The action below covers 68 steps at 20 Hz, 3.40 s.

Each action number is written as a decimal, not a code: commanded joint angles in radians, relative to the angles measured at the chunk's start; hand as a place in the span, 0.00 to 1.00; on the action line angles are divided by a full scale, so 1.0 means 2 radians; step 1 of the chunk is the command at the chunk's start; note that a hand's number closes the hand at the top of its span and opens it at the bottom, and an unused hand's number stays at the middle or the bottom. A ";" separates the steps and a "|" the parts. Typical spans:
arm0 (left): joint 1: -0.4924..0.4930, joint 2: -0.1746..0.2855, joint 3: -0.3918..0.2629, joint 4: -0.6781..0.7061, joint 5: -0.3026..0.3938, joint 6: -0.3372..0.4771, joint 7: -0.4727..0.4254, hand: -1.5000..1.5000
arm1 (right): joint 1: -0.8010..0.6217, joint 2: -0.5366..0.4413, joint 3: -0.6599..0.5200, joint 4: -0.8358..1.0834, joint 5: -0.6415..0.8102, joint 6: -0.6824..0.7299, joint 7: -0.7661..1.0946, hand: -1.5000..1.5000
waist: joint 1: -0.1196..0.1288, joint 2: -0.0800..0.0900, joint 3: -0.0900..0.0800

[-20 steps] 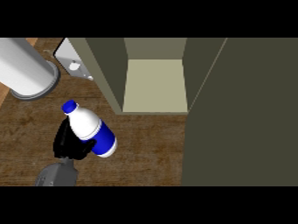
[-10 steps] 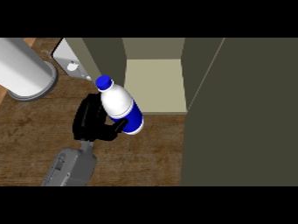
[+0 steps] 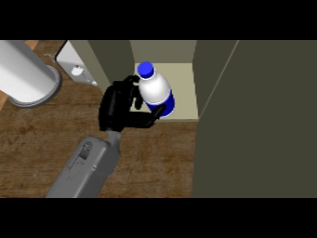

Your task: Pick up the bottled water, place it into the cabinet and close the cabinet

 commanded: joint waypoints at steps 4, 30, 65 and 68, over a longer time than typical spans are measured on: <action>-0.133 -0.002 -0.009 0.115 -0.006 0.056 -0.005 1.00 | -0.003 0.009 0.017 -0.005 0.008 -0.014 0.009 0.00 | -0.009 0.004 0.000; -0.341 0.028 0.057 0.528 -0.069 0.122 -0.142 1.00 | -0.004 -0.022 -0.001 0.021 -0.018 0.023 -0.019 0.00 | -0.033 0.017 0.000; -0.306 0.039 0.128 0.503 -0.034 0.032 -0.259 0.00 | 0.013 -0.016 0.025 0.007 0.013 0.007 -0.029 0.00 | -0.015 0.009 0.000; -0.308 0.029 0.127 0.480 -0.034 0.012 -0.253 0.00 | 0.028 -0.027 0.015 -0.007 -0.001 0.014 -0.031 0.00 | -0.006 0.004 0.000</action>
